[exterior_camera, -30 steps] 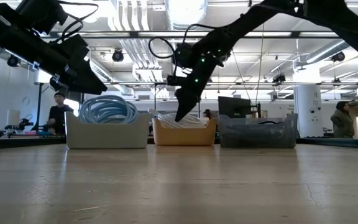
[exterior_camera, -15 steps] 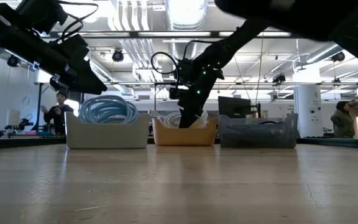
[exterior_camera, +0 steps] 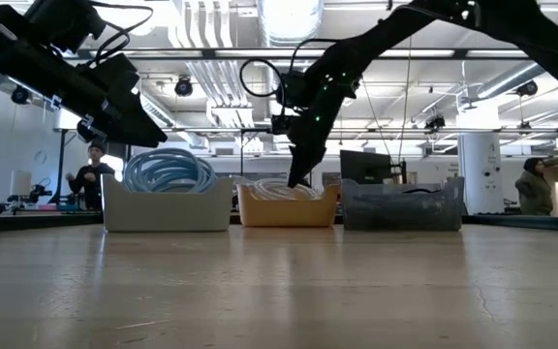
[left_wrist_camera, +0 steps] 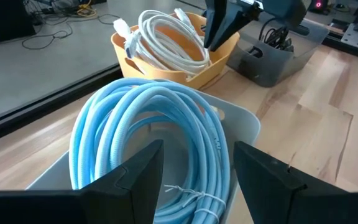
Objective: Pick & Place USB Port
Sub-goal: Return to Home Position
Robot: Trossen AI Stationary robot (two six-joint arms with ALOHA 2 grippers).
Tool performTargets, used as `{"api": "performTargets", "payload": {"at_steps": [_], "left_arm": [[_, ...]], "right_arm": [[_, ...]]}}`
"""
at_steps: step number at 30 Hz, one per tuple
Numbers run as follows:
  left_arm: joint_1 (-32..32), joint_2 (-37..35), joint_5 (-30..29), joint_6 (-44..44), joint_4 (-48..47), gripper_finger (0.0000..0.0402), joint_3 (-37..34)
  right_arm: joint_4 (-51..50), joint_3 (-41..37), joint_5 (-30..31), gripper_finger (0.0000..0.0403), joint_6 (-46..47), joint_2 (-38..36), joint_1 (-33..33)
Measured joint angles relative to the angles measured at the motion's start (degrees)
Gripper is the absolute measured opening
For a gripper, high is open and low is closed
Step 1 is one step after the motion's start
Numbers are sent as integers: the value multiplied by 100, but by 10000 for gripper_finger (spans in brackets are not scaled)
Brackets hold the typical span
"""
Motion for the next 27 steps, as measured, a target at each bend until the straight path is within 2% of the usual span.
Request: {"api": "performTargets", "payload": {"at_steps": [9,15,20,23,27], "left_arm": [[0,0,7,-14,-5,200,0],[0,-18,-55,10,1,199,0],[4,-198,-293,134,-8,176,83],[4,-393,-232,472,3,140,228],[-1,-761,19,872,-177,79,405]], "right_arm": [[53,-46,199,103,3,88,27],[-265,-15,278,121,293,-218,142],[-1271,-69,271,118,297,-1010,368],[-1525,-374,267,117,296,-1696,574],[-1324,-1277,231,119,293,-2885,851]]}}
